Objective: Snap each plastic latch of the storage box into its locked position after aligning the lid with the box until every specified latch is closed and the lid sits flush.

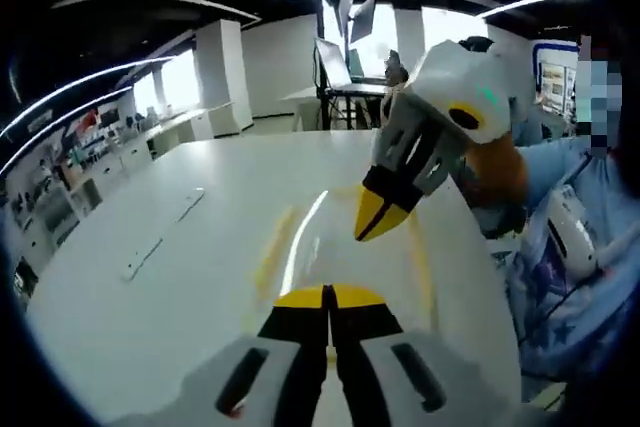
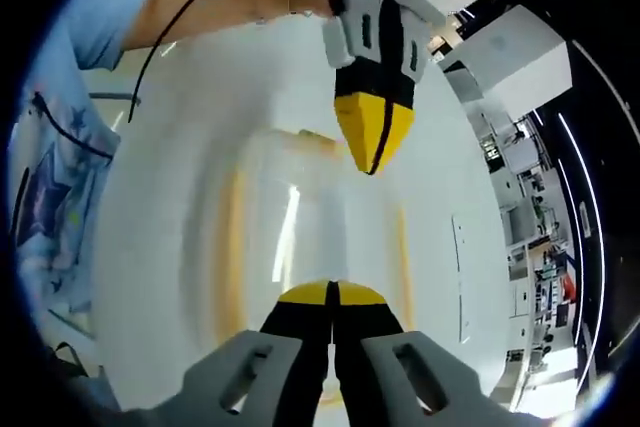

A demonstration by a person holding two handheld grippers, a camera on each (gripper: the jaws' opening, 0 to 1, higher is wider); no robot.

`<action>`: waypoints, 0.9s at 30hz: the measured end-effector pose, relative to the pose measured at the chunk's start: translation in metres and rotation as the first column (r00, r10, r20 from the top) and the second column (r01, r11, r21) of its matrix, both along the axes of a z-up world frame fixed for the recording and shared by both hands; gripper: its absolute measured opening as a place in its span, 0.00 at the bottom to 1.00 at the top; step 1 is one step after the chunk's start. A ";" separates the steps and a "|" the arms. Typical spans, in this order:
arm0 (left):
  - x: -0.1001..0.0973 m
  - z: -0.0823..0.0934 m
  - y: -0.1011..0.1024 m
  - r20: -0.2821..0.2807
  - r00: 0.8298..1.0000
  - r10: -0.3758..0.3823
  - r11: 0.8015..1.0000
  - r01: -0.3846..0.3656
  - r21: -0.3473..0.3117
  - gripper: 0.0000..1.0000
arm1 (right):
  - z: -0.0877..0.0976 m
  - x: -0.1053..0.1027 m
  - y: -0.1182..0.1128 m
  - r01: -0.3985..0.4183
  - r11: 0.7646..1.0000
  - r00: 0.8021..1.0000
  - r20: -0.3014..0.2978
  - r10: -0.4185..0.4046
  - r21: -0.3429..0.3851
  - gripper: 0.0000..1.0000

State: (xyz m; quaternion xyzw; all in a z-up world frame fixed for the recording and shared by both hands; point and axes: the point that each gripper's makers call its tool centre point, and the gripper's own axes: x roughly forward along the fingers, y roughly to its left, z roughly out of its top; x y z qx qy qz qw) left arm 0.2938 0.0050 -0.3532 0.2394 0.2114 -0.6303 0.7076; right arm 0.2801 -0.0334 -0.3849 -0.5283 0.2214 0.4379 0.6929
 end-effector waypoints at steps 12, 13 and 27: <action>-0.004 -0.029 -0.013 -0.088 0.996 -0.017 0.902 0.053 0.428 0.00 | 0.002 0.004 -0.001 0.043 0.995 0.998 0.048 -0.048 0.094 0.00; -0.001 -0.029 -0.012 -0.079 0.997 -0.025 0.888 0.058 0.456 0.00 | 0.001 0.004 0.000 0.043 0.995 0.997 0.056 -0.048 0.089 0.00; -0.001 -0.034 -0.011 -0.087 0.990 0.107 0.774 -0.028 0.632 0.00 | 0.005 0.004 0.000 0.113 0.972 0.982 0.128 -0.141 0.207 0.00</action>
